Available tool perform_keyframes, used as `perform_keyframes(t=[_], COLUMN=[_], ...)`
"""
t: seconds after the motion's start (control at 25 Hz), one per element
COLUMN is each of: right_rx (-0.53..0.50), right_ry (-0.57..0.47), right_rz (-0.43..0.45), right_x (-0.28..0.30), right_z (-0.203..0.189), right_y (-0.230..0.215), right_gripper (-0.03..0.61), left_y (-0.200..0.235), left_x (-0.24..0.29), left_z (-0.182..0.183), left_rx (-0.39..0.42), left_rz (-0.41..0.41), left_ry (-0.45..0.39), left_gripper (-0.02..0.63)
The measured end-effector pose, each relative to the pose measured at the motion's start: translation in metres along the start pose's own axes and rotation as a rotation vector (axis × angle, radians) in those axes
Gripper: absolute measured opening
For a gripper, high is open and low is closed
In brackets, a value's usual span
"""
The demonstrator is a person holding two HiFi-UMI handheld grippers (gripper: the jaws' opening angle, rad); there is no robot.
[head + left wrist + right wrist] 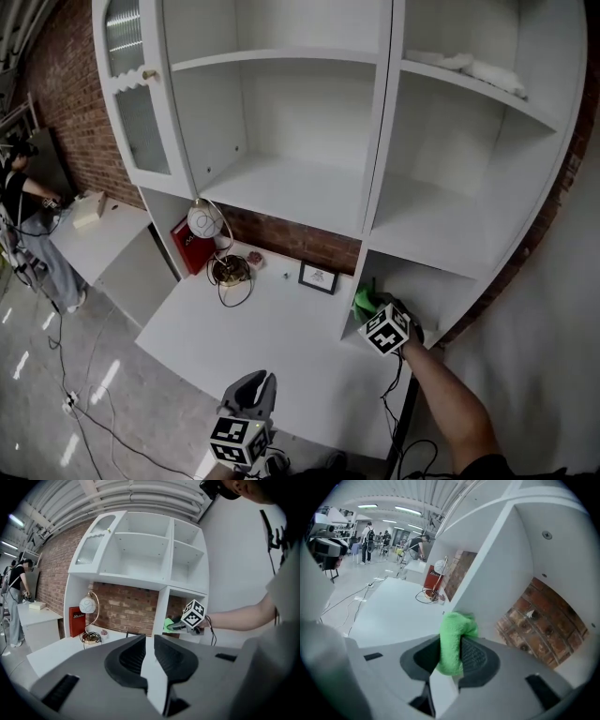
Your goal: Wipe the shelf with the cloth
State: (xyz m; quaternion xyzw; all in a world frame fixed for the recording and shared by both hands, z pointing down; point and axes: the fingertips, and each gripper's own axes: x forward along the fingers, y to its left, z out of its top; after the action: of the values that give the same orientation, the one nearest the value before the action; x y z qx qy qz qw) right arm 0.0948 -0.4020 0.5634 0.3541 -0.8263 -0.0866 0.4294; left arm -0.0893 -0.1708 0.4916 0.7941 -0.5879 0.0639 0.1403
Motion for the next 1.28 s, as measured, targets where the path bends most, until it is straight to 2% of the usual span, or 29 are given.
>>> perform_keyframes(t=[0.36,0.56,0.76,0.88,1.12,1.28], right_rx=[-0.019,-0.047,0.026,0.031,0.019,-0.013], right_ry=[-0.023,-0.037,-0.033,-0.006,0.084,0.124], right_rz=[0.008,-0.072,-0.177,-0.212,-0.218,-0.190], right_x=[-0.025,-0.038,-0.032,-0.016,0.020,0.033], right_z=[-0.007,-0.012,-0.020,-0.027,-0.047,-0.056], right_y=[0.015,-0.013,-0.070,-0.098,-0.133,-0.130], right_gripper=[0.104,0.104,0.106,0.106,0.107,0.107], left_y=[-0.030,-0.030,-0.020,-0.007,0.017,0.025], left_x=[0.017,0.018,0.009,0.001,-0.016,-0.020], left_z=[0.007,0.000,-0.008,-0.013,-0.020,-0.027], left_rx=[0.020,0.009,-0.003,-0.013,-0.029,-0.036], left_rz=[-0.091,-0.093,-0.055,-0.012,0.072,0.094], left_ry=[-0.007,0.010,0.026,0.038,0.052,0.064], left_gripper=[0.055,0.055,0.055,0.055,0.055,0.055])
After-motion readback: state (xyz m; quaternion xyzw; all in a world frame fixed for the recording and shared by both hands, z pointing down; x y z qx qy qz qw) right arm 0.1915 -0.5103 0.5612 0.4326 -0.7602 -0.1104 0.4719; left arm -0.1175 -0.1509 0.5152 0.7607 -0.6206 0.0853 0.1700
